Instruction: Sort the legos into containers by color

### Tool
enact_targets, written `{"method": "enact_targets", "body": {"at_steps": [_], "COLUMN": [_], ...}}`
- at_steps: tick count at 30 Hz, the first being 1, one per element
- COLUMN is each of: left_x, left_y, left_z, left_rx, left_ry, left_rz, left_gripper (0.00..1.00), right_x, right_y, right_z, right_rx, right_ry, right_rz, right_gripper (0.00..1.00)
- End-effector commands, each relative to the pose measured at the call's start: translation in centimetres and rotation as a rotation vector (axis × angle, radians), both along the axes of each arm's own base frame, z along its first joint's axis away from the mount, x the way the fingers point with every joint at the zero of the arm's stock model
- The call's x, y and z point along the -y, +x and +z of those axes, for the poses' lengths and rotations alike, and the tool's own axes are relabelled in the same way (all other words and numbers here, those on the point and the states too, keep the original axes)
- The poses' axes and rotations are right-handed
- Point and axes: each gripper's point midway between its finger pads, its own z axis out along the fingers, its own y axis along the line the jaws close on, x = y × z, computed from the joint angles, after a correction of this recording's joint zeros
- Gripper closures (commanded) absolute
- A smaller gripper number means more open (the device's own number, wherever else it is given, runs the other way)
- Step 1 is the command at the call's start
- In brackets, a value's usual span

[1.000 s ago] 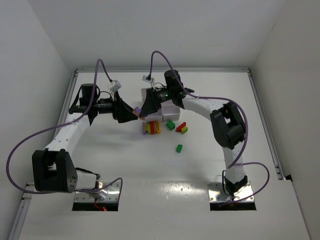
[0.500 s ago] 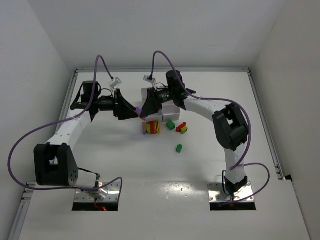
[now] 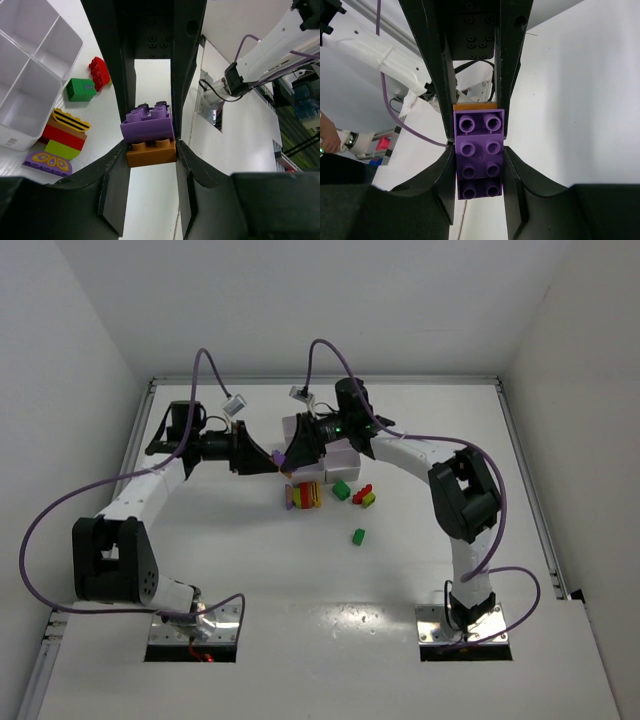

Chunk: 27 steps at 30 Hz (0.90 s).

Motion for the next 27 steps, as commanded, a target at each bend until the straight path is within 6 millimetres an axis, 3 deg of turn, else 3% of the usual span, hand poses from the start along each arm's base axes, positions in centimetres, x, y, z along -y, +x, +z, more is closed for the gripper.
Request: {"method": "enact_targets", "body": {"at_steps": [1,6,9,16,21,23,25,26,27], "left_x": [0.2,0.7,0.4,-0.6,-1.4,-1.8,-3.0,-3.4,-4.8], "left_y": [1.0,0.5,0.2,-2.2,-3.8,-4.0,-3.6,-3.1,-2.2], "left_z": [1.0,0.3,-0.2,-3.4,-4.4,-4.7,-5.4,-5.6,-6.1], "left_rx": [0.08,0.06,0.077,0.052,0.08,0.078,0.088,0.102,0.114], "left_ry": [0.002,0.009,0.039,0.159,0.238,0.274,0.345,0.378,0.459], "left_rz": [-0.008,-0.018,0.0,-0.045,-0.067,-0.057,-0.011,0.014,0.09], "left_gripper": [0.78,0.9,0.92,0.93,0.94,0.94,0.94,0.94,0.94], "right_x": [0.3,0.9,1.5,3.9,5.5,6.9,7.6,9.1,10.0], "right_y": [-1.4,-0.7,0.3,2.8,2.9,2.8,3.2,0.3,-0.4], "right_z": [3.8,3.7,3.9,4.0,4.3,3.0,2.0,-1.3,-3.1], "right_rx": [0.116,0.107,0.108,0.086,0.081,0.02,0.255,0.154,0.406], "right_ry": [0.082,0.075,0.071,0.052,0.047,-0.003,-0.036,-0.213,-0.222], "right_rz": [0.057,0.037,0.007,-0.076,-0.1,-0.122,-0.113,-0.086,0.017], "right_gripper": [1.0,1.0,1.0,1.0,1.0,1.0,1.0,1.0,1.0]}}
